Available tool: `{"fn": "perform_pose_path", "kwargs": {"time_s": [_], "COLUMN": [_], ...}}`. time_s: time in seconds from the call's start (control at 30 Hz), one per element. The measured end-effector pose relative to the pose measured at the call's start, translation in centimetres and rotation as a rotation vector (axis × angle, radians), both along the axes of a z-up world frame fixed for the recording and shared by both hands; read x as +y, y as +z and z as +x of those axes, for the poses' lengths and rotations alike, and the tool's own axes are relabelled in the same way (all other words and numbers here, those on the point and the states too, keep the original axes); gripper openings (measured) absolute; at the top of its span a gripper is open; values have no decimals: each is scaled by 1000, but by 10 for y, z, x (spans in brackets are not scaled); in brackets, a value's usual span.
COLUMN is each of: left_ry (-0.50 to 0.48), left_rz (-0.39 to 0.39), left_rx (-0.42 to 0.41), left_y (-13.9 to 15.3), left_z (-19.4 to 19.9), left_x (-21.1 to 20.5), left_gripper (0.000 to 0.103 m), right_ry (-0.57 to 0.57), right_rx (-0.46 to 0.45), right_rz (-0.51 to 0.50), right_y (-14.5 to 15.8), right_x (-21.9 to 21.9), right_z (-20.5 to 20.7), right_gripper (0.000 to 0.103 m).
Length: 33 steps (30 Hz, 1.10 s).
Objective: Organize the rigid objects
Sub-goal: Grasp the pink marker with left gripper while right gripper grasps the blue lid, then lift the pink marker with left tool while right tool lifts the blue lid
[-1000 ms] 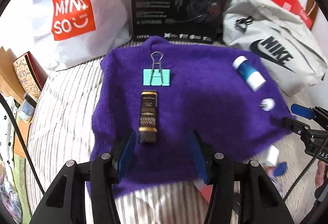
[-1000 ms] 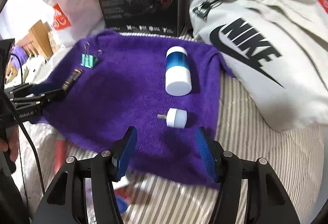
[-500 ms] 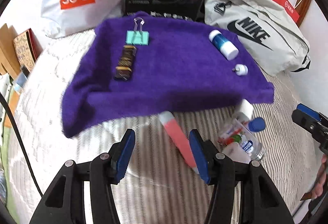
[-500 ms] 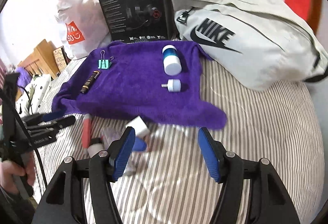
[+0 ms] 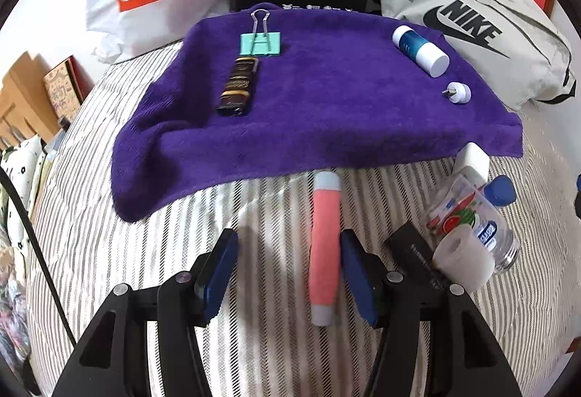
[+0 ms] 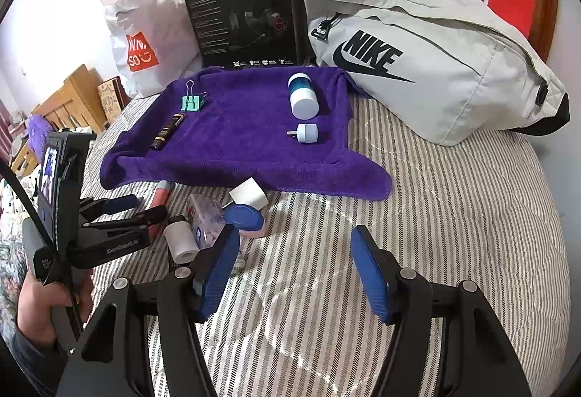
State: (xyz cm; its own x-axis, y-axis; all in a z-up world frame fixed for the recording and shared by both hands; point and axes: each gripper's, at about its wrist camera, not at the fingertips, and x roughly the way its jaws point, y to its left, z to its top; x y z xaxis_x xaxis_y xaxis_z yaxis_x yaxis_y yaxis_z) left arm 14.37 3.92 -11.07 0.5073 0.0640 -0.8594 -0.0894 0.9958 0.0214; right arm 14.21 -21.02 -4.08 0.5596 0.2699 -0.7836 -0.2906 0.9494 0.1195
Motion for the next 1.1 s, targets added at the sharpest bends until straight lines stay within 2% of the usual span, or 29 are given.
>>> {"fn": "perform_pose_path", "kwargs": {"time_s": [0.07, 0.2, 0.23, 0.27, 0.47, 0.67, 0.9, 0.97, 1.0, 1.03, 1.1], "left_ry": [-20, -87, -103, -123, -136, -136, -133, -135, -136, -137, -139], "left_rz": [5, 5, 15, 19, 29, 12, -31, -39, -41, -43, -44], "left_rx": [-16, -26, -28, -33, -47, -49, -49, -49, -50, -50, -52], "left_y": [0, 2, 3, 3, 3, 3, 3, 3, 3, 3, 2], "left_z": [-2, -2, -2, -1, -1, -3, -2, -2, -2, -2, -2], "left_x": [-2, -12, -16, -19, -24, -23, -17, -16, -16, -16, -16], "left_gripper": [53, 29, 25, 17, 17, 17, 17, 17, 17, 17, 17], "right_ry": [4, 22, 27, 35, 79, 42, 17, 12, 10, 15, 22], "right_rx": [0, 24, 28, 30, 60, 74, 80, 84, 87, 96, 99], "right_rz": [-1, -2, -5, -4, 17, 89, 69, 34, 29, 27, 23], "right_y": [-2, -14, -16, -18, -33, -40, -48, -54, -57, -60, -61], "right_x": [1, 5, 6, 7, 16, 25, 45, 53, 54, 55, 52], "right_z": [0, 2, 1, 0, 0, 19, 40, 44, 44, 44, 40], "right_gripper": [63, 63, 63, 63, 63, 63, 63, 56, 45, 37, 37]}}
